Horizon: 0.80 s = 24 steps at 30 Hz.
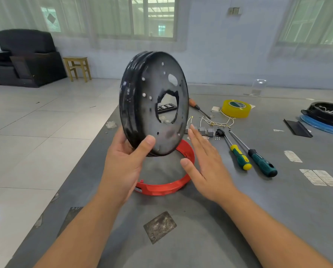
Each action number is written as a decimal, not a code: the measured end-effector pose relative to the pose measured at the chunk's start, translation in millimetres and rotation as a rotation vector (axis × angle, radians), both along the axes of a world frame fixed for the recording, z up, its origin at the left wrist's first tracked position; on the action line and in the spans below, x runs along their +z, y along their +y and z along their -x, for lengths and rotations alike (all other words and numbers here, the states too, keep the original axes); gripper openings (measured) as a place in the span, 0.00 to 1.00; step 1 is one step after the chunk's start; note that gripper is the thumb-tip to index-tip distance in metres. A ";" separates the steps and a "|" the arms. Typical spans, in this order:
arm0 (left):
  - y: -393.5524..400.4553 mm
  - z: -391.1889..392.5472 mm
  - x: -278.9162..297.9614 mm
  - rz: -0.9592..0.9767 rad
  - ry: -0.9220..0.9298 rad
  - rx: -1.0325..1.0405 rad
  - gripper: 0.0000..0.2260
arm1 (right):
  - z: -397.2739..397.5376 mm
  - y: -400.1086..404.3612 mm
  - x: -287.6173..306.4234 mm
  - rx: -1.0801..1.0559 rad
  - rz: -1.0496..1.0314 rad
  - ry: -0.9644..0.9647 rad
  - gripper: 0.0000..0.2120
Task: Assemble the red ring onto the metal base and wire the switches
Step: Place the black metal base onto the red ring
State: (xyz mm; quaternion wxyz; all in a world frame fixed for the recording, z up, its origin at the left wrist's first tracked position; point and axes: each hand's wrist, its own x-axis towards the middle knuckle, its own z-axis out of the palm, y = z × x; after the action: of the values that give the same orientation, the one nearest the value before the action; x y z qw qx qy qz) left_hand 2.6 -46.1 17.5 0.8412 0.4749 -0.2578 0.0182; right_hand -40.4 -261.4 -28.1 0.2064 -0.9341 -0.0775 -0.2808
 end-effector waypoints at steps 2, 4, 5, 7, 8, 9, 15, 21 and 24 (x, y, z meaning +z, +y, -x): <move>2.1 -1.8 -2.2 -0.214 -0.111 0.175 0.15 | 0.8 -3.6 -2.2 -0.021 -0.095 0.019 0.35; 4.2 -5.0 -8.2 -0.423 -0.223 0.280 0.17 | 1.2 -6.7 -4.6 -0.040 -0.186 0.044 0.36; 5.8 -6.5 -10.3 -0.515 -0.279 0.320 0.19 | 1.3 -8.4 -5.8 -0.049 -0.228 0.053 0.36; 11.1 -12.1 -12.8 -0.688 -0.441 0.393 0.21 | 0.7 -11.4 -8.1 -0.067 -0.297 0.058 0.38; 14.5 -16.7 -14.2 -0.771 -0.539 0.423 0.20 | 0.2 -12.4 -9.3 -0.074 -0.332 0.059 0.39; 18.1 -21.5 -15.9 -0.852 -0.613 0.438 0.20 | -0.3 -12.7 -10.1 -0.076 -0.373 0.056 0.40; 37.0 -25.5 -26.1 -1.209 -0.703 0.408 0.22 | 2.5 -12.3 -6.3 -0.016 -0.520 0.074 0.42; 47.7 -23.8 -30.4 -1.280 -0.731 0.244 0.25 | 6.4 -16.1 -8.6 0.087 -0.525 0.234 0.26; 49.1 -23.2 -29.7 -1.335 -0.726 0.212 0.21 | 6.7 -16.4 -7.9 0.094 -0.586 0.249 0.21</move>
State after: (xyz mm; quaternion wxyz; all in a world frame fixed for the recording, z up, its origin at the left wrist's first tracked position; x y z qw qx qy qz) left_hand 25.8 3.0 -12.1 0.2323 0.8686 -0.4275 0.0941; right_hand -47.1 -277.8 -36.0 0.4871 -0.8576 -0.0108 -0.1646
